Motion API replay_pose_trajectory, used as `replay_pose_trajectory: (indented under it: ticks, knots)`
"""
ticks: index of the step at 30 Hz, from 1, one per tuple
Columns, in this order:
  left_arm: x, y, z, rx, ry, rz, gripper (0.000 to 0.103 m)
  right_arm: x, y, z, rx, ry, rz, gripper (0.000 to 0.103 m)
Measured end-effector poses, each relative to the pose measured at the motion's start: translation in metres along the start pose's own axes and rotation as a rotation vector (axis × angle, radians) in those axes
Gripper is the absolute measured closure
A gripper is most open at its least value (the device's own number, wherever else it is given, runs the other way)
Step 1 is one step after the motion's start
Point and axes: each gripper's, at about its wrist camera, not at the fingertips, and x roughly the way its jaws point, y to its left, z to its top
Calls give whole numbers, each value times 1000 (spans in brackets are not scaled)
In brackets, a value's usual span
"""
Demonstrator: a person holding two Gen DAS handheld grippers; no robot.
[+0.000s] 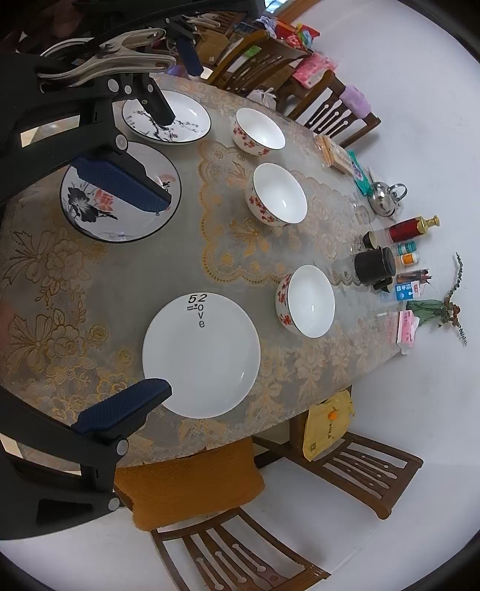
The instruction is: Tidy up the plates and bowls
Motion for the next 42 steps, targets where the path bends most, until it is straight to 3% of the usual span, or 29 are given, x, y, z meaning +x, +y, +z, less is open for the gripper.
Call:
replay_pose_trajectory:
  ticks: [27, 42]
  knots:
    - [0, -1, 1, -2, 2, 1, 0, 2, 2, -2, -17, 3, -3, 9]
    - [9, -5, -10, -8, 44, -22, 0, 4, 0, -10, -17, 33, 11, 9]
